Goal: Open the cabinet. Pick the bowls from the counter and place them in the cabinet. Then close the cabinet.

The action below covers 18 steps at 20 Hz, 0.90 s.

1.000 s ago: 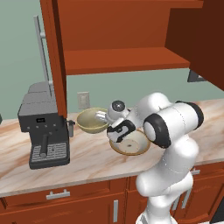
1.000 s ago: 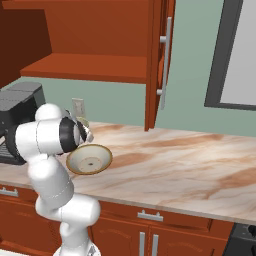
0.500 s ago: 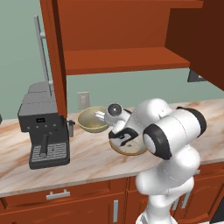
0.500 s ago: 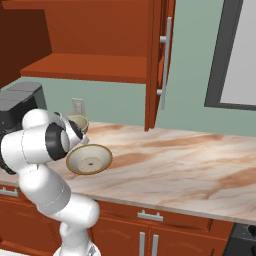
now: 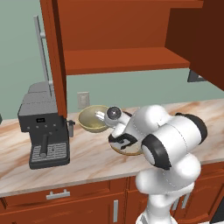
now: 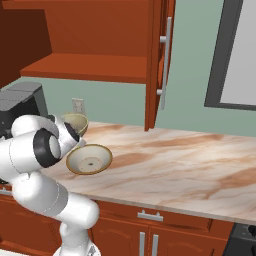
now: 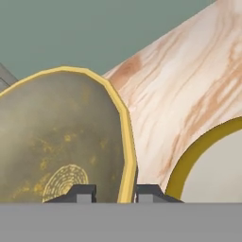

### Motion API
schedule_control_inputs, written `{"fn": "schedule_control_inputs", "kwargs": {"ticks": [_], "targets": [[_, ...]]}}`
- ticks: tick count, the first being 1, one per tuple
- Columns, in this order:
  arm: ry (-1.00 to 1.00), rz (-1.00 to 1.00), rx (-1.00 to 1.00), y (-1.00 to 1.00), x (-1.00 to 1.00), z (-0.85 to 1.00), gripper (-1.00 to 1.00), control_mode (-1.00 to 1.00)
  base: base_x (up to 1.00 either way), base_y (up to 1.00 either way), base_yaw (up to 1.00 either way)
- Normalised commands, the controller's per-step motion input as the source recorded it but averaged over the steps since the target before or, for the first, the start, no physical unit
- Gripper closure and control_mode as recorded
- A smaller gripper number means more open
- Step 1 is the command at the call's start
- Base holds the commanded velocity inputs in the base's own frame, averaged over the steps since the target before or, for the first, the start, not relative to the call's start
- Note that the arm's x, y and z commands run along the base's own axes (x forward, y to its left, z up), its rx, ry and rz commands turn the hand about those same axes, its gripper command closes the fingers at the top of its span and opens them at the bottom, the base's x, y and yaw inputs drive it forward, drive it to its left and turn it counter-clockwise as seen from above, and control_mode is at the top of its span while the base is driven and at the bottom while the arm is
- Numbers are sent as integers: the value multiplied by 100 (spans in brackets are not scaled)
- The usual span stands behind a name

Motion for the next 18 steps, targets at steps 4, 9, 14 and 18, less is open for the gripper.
{"fn": "schedule_control_inputs", "kwargs": {"ticks": [4,9,14,18], "targets": [[0,-5,9,0,-7,34,100,-100,0,0,0],[0,-6,12,-1,-11,40,100,-100,0,0,0],[0,-7,13,-2,-16,48,100,-100,0,0,0],[3,-8,10,-9,-24,38,100,-100,0,0,0]]}}
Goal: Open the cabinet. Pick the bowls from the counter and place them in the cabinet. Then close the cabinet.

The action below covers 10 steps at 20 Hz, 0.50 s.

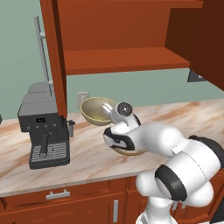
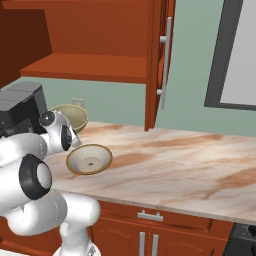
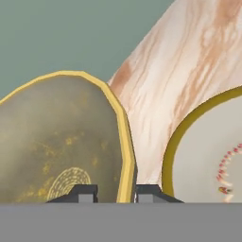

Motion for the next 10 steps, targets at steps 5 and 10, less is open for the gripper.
{"fn": "schedule_control_inputs", "kwargs": {"ticks": [5,10], "targets": [[9,-9,1,-10,-32,34,100,-100,0,0,0],[8,-10,0,-28,-52,44,100,-100,0,0,0]]}}
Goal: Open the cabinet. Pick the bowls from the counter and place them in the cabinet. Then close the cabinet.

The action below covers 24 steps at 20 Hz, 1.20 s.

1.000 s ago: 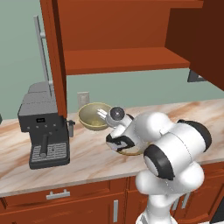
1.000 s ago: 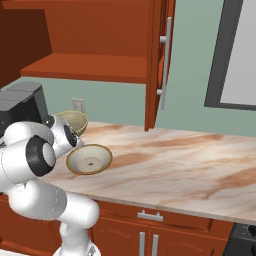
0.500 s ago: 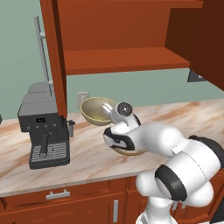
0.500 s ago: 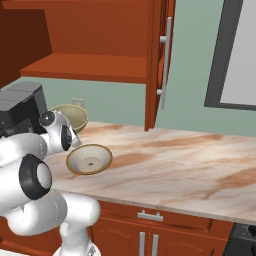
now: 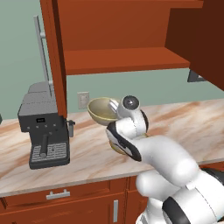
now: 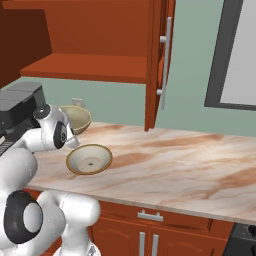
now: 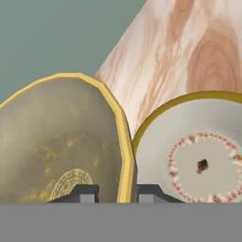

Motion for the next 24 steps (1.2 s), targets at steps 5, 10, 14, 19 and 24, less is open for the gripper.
{"fn": "schedule_control_inputs", "kwargs": {"ticks": [5,10,14,19,24], "targets": [[9,-7,0,-33,-51,30,100,-100,0,0,0],[5,-1,0,-31,-60,12,100,-100,0,0,0],[1,0,0,-10,-64,13,100,-100,0,0,0],[0,0,0,0,-63,31,100,-100,0,0,0],[0,0,0,-7,-59,43,100,-100,0,0,0]]}}
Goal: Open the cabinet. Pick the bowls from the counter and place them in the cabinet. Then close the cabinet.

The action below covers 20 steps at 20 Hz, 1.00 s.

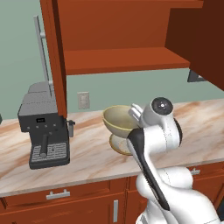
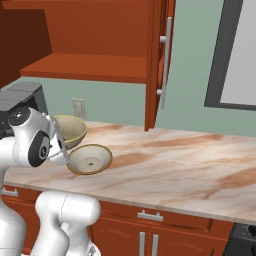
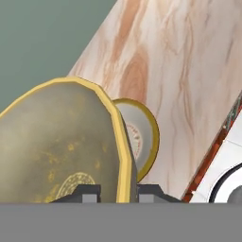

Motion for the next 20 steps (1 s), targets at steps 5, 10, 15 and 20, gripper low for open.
{"fn": "schedule_control_inputs", "kwargs": {"ticks": [5,10,15,20], "targets": [[5,0,0,-17,-55,51,100,-100,0,0,0],[5,0,0,-13,-36,77,100,-100,0,0,0],[1,0,0,-9,-38,74,100,-100,0,0,0],[-6,0,1,-14,-49,81,100,-100,0,0,0]]}}
